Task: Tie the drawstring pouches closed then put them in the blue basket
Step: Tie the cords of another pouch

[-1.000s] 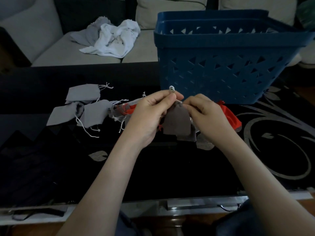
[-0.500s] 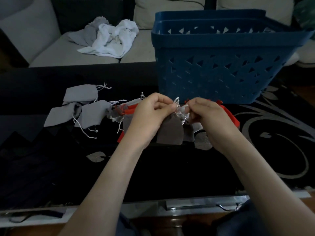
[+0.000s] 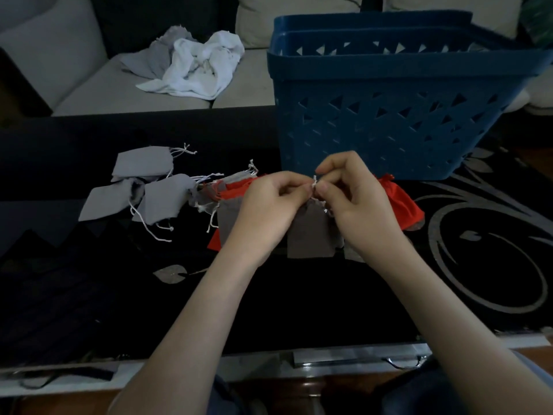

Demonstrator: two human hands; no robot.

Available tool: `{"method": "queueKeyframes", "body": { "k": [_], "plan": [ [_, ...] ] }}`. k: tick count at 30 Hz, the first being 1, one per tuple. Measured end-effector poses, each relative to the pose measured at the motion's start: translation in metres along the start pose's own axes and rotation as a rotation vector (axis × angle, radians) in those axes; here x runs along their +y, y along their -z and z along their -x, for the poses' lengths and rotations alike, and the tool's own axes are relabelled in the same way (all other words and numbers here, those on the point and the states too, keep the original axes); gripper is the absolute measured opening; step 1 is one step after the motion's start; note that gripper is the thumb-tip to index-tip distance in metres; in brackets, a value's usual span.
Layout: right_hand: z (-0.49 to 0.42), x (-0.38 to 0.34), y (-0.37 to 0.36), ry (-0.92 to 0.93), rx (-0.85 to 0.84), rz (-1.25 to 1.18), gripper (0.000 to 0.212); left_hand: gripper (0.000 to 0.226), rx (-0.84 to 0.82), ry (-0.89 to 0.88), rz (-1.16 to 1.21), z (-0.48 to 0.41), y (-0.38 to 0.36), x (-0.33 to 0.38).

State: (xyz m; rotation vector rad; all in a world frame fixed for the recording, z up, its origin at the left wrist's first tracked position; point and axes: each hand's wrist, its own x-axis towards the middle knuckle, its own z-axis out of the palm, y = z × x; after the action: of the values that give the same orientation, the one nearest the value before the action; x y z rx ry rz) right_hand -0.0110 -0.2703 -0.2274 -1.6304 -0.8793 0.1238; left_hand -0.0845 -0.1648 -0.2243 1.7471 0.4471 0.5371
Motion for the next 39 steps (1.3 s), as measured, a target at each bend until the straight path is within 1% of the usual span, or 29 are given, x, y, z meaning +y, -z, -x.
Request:
{"method": "queueKeyframes", "body": {
  "k": [3,7,9,12,16,18,20,23,25,27,29,31,36,39],
  "plan": [
    [0.001,-0.002,0.001,-0.009,0.003,0.02,0.023,0.015,-0.01,0.007,0.041,0.001,0.001,0.003],
    [0.002,-0.004,0.003,-0.038,0.043,0.024,0.013,0.015,-0.033,-0.005,0.06,0.002,0.0,0.005],
    [0.002,-0.004,0.003,-0.027,0.064,0.041,0.013,0.017,-0.047,-0.007,0.067,0.003,-0.001,0.005],
    [0.0,-0.003,0.004,-0.027,0.076,0.06,0.014,0.016,-0.021,-0.005,0.092,0.002,-0.001,0.005],
    [-0.003,-0.002,0.011,-0.123,0.085,0.053,0.015,0.015,0.024,-0.009,0.154,0.001,0.0,0.006],
    [-0.005,-0.001,0.015,-0.139,0.039,0.044,0.017,0.017,0.014,-0.017,0.157,0.001,0.002,0.007],
    [-0.006,0.003,0.017,-0.116,-0.043,0.069,0.018,0.017,-0.014,-0.039,0.133,0.001,0.004,0.008],
    [-0.007,0.009,0.015,-0.052,-0.217,0.231,0.021,0.017,-0.041,-0.064,0.115,0.001,0.007,0.009],
    [-0.007,0.007,0.014,-0.062,-0.292,0.279,0.024,0.018,-0.047,-0.058,0.133,0.0,0.011,0.008],
    [-0.005,0.002,0.016,-0.114,-0.289,0.206,0.027,0.018,-0.084,-0.046,0.132,-0.001,0.016,0.008],
    [-0.005,0.0,0.018,-0.185,-0.244,0.065,0.03,0.018,-0.16,-0.031,0.102,-0.001,0.02,0.009],
    [-0.005,-0.003,0.019,-0.258,-0.199,-0.046,0.031,0.018,-0.2,-0.01,0.078,0.0,0.022,0.01],
    [-0.002,-0.006,0.013,-0.396,-0.07,-0.244,0.029,0.012,-0.148,0.029,0.016,0.001,0.016,0.008],
    [0.0,-0.008,0.009,-0.398,-0.075,-0.373,0.022,0.009,-0.081,0.03,-0.004,0.0,0.01,0.004]
  ]
}}
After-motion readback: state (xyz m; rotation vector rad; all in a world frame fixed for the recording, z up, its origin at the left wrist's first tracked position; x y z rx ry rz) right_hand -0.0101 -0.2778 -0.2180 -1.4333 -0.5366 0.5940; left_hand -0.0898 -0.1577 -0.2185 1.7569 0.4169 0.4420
